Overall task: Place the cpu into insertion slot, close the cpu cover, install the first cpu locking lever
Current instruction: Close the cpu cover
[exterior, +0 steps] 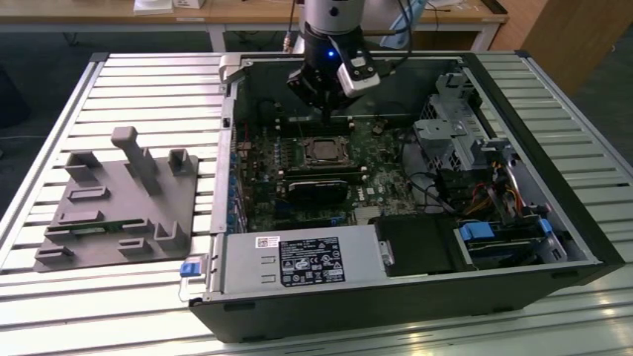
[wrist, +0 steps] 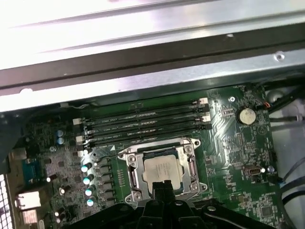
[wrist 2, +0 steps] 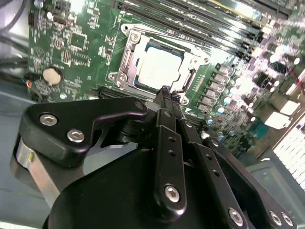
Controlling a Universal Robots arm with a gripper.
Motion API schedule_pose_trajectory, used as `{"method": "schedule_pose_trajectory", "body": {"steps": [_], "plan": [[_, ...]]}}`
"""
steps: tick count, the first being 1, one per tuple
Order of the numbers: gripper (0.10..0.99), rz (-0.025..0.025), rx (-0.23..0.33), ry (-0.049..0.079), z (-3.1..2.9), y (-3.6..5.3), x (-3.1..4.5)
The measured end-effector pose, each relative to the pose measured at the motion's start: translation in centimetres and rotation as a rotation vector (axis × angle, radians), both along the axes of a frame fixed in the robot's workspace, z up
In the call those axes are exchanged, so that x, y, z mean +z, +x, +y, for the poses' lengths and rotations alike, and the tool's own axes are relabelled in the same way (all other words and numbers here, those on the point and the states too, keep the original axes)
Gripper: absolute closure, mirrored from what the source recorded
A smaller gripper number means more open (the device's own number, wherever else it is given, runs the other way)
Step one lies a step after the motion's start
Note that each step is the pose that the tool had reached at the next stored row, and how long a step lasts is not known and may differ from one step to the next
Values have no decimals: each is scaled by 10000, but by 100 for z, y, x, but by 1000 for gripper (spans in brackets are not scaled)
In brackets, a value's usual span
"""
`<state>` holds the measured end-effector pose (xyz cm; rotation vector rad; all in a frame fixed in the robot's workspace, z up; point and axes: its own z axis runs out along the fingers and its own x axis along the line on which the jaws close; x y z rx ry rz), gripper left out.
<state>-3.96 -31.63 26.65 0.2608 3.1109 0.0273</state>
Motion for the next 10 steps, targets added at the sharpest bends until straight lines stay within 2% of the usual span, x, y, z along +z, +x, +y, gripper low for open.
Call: {"method": "schedule_pose_trajectory", "body": {"steps": [10], "plan": [[980,1,250,0,0,-18,0]]}}
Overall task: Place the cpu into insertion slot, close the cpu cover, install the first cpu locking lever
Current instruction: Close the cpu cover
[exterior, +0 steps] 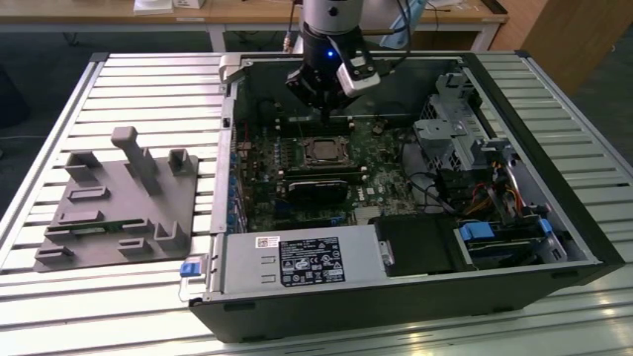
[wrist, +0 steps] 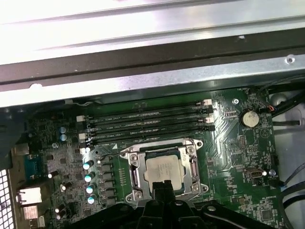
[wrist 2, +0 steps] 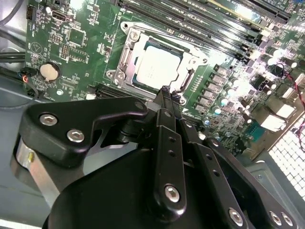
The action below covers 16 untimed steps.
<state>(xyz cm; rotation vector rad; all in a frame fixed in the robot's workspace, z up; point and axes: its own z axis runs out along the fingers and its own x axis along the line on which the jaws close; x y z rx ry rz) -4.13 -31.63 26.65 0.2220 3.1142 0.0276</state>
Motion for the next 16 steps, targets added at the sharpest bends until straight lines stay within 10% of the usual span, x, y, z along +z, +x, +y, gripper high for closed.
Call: {"method": "schedule_pose_trajectory", "body": {"steps": [7,16], "plan": [[980,-1,1128,0,0,-1,-1],[980,-1,1155,1,0,-78,-1]]}}
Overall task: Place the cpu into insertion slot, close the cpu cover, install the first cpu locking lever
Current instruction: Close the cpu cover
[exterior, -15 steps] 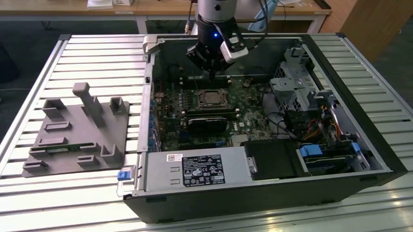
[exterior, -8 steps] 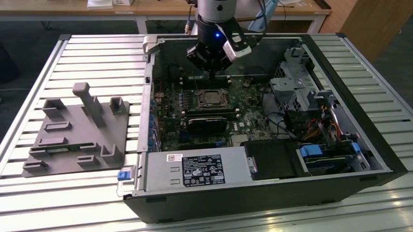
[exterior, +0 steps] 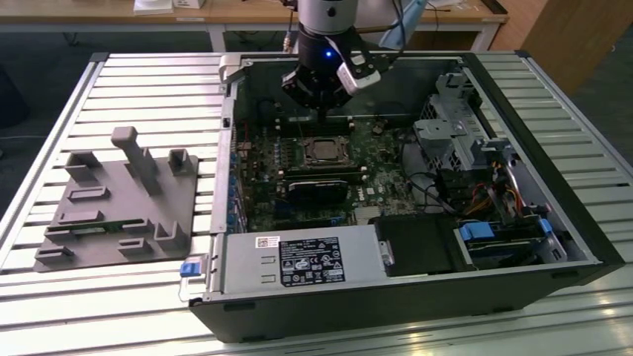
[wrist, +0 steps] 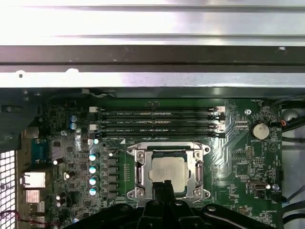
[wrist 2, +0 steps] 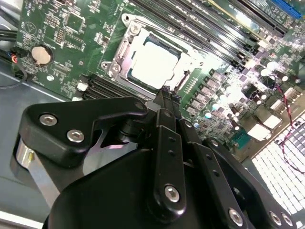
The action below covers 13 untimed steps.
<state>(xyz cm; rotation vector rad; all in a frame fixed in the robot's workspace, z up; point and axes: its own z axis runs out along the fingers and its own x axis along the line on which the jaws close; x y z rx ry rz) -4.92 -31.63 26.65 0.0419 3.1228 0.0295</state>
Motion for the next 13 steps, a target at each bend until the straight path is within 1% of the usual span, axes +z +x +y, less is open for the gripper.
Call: {"method": "schedule_pose_trajectory", "body": {"steps": [4,10,13], "plan": [[980,1,0,-1,0,-61,0],[980,0,2,0,0,-254,-5],[980,-1,2,1,9,-319,-13]]}}
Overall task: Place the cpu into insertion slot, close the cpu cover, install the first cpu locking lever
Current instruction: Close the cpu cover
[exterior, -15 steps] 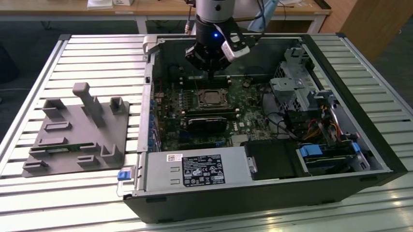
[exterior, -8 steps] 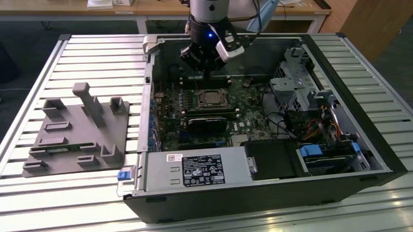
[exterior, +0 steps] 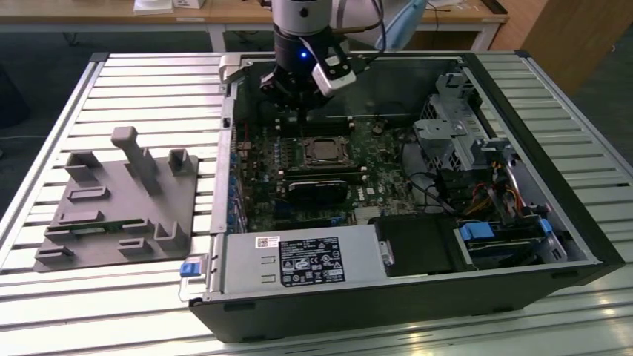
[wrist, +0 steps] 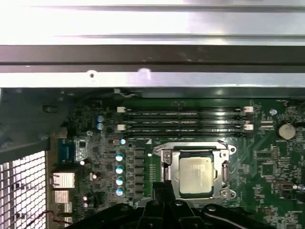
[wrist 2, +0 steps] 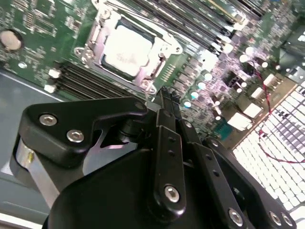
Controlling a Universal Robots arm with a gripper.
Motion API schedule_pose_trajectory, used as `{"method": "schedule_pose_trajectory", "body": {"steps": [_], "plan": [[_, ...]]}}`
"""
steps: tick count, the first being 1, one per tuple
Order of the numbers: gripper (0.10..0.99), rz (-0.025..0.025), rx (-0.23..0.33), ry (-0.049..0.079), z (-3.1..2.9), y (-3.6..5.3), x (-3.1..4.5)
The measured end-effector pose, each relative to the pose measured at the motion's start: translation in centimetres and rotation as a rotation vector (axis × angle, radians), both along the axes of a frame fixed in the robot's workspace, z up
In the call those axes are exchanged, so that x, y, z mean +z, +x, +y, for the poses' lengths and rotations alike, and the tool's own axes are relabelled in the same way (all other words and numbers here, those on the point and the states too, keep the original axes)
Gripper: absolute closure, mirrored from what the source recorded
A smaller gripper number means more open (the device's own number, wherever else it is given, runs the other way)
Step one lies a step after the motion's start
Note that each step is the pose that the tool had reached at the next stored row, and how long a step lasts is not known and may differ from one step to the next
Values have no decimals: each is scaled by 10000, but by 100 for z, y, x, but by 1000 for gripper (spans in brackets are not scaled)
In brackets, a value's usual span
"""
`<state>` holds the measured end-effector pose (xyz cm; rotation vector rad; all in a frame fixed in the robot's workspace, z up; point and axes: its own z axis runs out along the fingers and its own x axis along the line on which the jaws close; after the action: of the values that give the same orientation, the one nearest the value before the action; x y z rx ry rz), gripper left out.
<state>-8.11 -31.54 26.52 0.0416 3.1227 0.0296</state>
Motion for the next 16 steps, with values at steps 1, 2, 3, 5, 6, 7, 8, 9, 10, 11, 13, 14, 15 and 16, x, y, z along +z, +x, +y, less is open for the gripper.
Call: {"method": "schedule_pose_trajectory", "body": {"steps": [1,2,3,5,6,7,8,9,10,11,13,14,15,16], "plan": [[980,1,1,-2,7,-15,-2],[980,0,3,0,14,-32,-6],[980,0,3,0,22,-50,-9],[980,0,6,-1,37,-82,-14],[980,1,7,-1,47,-96,-17],[980,1,8,-1,57,-110,-20],[980,1,9,-1,65,-122,-23],[980,0,10,0,73,-134,-26],[980,0,12,0,81,-147,-29],[980,0,14,0,88,-159,-32],[980,0,15,0,105,-176,-39],[980,1,15,-2,115,-180,-41],[980,1,15,-2,124,-183,-44],[980,1,15,-2,134,-186,-46]]}}
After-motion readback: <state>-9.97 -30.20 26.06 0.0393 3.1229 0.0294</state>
